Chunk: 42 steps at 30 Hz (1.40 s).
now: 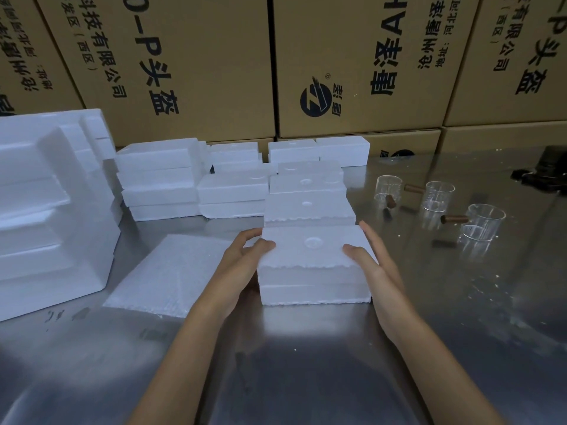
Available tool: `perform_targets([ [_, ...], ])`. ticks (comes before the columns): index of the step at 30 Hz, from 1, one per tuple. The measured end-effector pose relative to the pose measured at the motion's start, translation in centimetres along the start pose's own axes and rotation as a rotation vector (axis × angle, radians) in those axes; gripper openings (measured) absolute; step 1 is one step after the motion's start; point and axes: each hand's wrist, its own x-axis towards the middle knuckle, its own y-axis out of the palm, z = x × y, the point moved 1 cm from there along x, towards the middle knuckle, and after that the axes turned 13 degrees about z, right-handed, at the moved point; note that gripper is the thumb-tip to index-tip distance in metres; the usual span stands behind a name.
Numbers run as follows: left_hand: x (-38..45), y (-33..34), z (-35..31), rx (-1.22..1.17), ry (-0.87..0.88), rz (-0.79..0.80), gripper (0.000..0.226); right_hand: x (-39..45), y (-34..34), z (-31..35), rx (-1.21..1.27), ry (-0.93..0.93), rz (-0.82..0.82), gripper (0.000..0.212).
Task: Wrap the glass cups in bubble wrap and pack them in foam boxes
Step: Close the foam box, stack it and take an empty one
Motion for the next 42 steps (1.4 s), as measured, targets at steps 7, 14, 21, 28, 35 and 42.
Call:
perform_targets([
  [7,-0.4,1.4,0.0,0.048,0.087,-0.159,0.035,0.0,0.1,0.1,0.033,-0.043,-0.050,0.041],
  [14,-0.8,3.0,0.1,0.194,0.173,-0.231,0.037,0.2,0.7,-0.6,-0.171,-0.245,-0.295,0.015],
  [21,-0.7,4.2,0.4,0.281,0.210,-0.155,0.058,1.1,0.0,-0.5,-0.213,-0.240,-0.305,0.025],
  [28,-0.1,4.4,0.4,0.297,0.221,-0.148,0.068,1.3,0.1,-1.5,-0.266,-0.101,-0.068,0.073],
  [35,0.5,4.2,0.5,0.274,0.226,-0.180,0.063,1.7,0.1,-1.8,-0.328,-0.117,-0.052,0.081],
  [42,0.0,3.9,-0.1,0.202,0.257,-0.183,0.069,2.4,-1.3,-1.0,0.075,-0.036,-0.202,0.048],
])
